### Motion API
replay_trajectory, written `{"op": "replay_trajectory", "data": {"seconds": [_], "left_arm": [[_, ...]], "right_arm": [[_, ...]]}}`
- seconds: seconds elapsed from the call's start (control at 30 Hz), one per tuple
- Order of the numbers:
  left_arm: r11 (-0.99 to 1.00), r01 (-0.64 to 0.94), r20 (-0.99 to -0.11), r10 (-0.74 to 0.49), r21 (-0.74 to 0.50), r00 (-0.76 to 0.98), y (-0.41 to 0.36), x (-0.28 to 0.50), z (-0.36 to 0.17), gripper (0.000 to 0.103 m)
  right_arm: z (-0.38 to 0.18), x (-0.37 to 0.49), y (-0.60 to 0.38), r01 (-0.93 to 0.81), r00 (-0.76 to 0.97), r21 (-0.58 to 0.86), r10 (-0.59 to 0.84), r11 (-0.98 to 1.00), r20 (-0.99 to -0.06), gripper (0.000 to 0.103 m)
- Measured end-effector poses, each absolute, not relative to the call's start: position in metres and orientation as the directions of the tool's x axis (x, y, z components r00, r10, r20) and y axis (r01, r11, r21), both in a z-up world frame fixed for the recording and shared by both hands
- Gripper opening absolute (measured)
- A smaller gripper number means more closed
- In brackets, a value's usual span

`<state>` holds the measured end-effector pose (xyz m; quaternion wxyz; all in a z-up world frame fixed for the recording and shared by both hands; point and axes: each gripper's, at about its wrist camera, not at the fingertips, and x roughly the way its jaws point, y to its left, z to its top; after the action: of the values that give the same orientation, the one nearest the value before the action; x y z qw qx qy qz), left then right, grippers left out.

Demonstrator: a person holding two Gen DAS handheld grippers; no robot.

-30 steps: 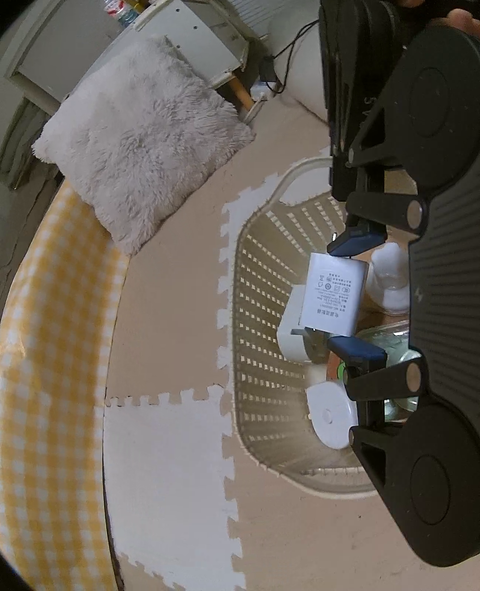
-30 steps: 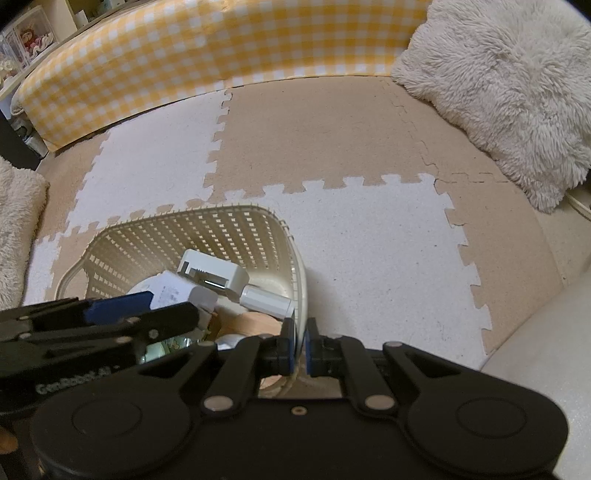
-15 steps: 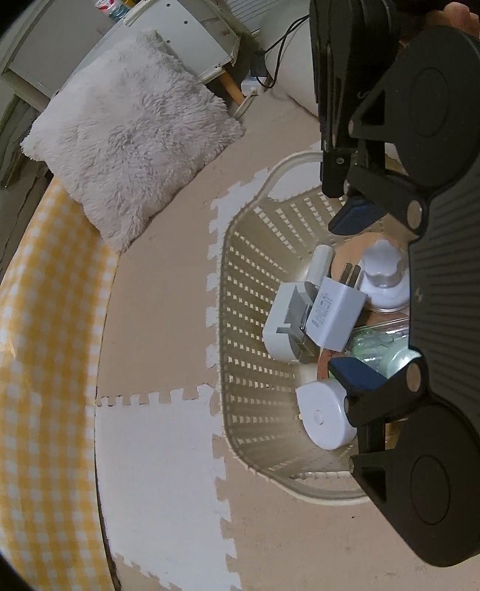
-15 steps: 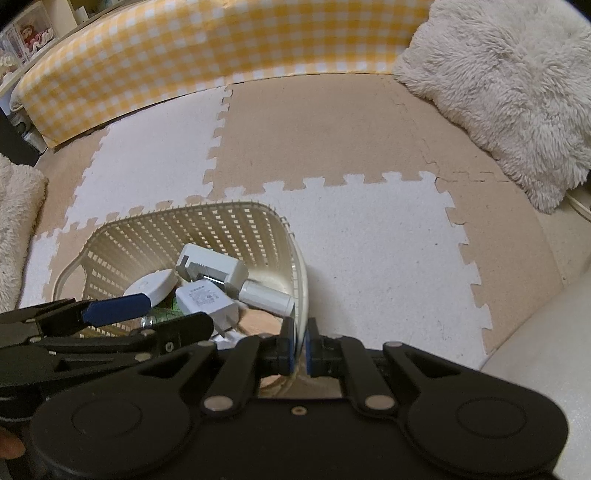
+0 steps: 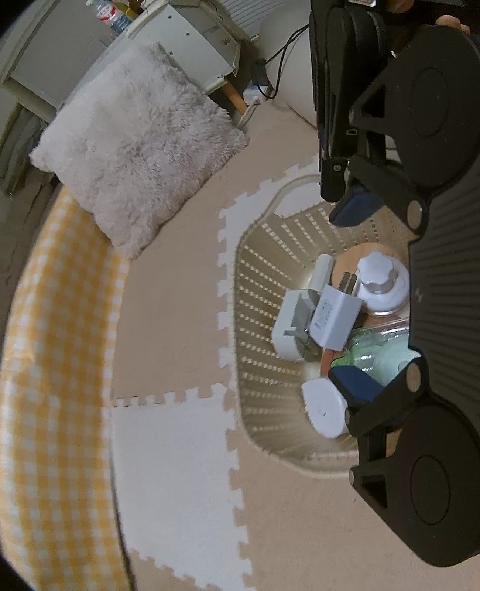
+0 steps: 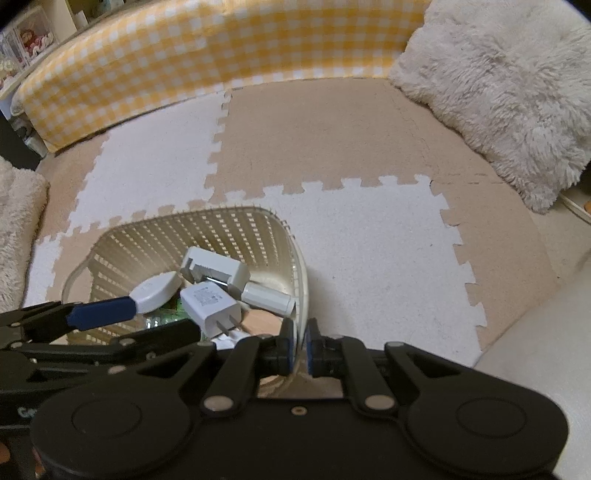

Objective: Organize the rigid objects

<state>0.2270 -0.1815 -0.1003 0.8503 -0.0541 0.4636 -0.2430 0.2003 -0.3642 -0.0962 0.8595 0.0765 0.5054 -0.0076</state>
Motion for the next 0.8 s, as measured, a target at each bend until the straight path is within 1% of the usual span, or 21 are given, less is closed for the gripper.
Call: {"op": "replay_trajectory", "data": {"seconds": [0.03, 0.17, 0.23, 0.27, 0.3, 0.37, 0.4, 0.53, 0.57, 0.6, 0.67, 0.73, 0.8], "left_arm": [[0.877, 0.365, -0.759, -0.461, -0.312, 0.460, -0.179, 0.225, -0.095, 0.085], [0.885, 0.357, -0.738, -0.451, -0.299, 0.501, -0.165, 0.216, -0.074, 0.095], [0.889, 0.352, -0.726, -0.445, -0.291, 0.524, -0.157, 0.210, -0.063, 0.098], [0.891, 0.350, -0.718, -0.444, -0.290, 0.536, -0.152, 0.207, -0.058, 0.100], [0.892, 0.346, -0.710, -0.443, -0.290, 0.548, -0.147, 0.203, -0.053, 0.103], [0.896, 0.342, -0.694, -0.438, -0.284, 0.571, -0.138, 0.194, -0.044, 0.103], [0.897, 0.342, -0.689, -0.435, -0.279, 0.579, -0.134, 0.190, -0.039, 0.103], [0.906, 0.340, -0.654, -0.419, -0.253, 0.630, -0.115, 0.168, -0.020, 0.103], [0.907, 0.343, -0.644, -0.417, -0.245, 0.641, -0.111, 0.162, -0.016, 0.103], [0.907, 0.348, -0.634, -0.417, -0.238, 0.651, -0.106, 0.156, -0.012, 0.103], [0.910, 0.351, -0.619, -0.409, -0.220, 0.671, -0.097, 0.143, -0.004, 0.103], [0.923, 0.333, -0.614, -0.377, -0.191, 0.693, -0.090, 0.132, 0.002, 0.103], [0.937, 0.315, -0.611, -0.338, -0.150, 0.716, -0.086, 0.119, 0.007, 0.103]], "right_arm": [[-0.093, 0.198, -0.364, 0.094, 0.498, 0.127, 0.064, 0.987, -0.865, 0.011], [-0.079, 0.184, -0.360, 0.100, 0.532, 0.130, 0.058, 0.986, -0.845, 0.016], [-0.068, 0.175, -0.357, 0.092, 0.560, 0.133, 0.059, 0.987, -0.826, 0.024], [-0.062, 0.170, -0.355, 0.090, 0.578, 0.129, 0.053, 0.988, -0.814, 0.031], [-0.056, 0.165, -0.353, 0.093, 0.595, 0.119, 0.041, 0.989, -0.803, 0.035], [-0.045, 0.154, -0.350, 0.102, 0.627, 0.114, 0.025, 0.988, -0.779, 0.038], [-0.040, 0.149, -0.349, 0.107, 0.638, 0.121, 0.025, 0.987, -0.770, 0.043], [-0.023, 0.125, -0.342, 0.121, 0.684, 0.111, -0.002, 0.986, -0.729, 0.053], [-0.019, 0.120, -0.340, 0.125, 0.693, 0.105, -0.011, 0.987, -0.721, 0.059], [-0.015, 0.113, -0.338, 0.128, 0.704, 0.102, -0.018, 0.987, -0.710, 0.069], [-0.008, 0.101, -0.336, 0.130, 0.724, 0.104, -0.023, 0.986, -0.690, 0.076], [-0.001, 0.087, -0.332, 0.128, 0.746, 0.101, -0.028, 0.987, -0.666, 0.079], [0.006, 0.073, -0.329, 0.130, 0.765, 0.093, -0.040, 0.987, -0.643, 0.086]]}}
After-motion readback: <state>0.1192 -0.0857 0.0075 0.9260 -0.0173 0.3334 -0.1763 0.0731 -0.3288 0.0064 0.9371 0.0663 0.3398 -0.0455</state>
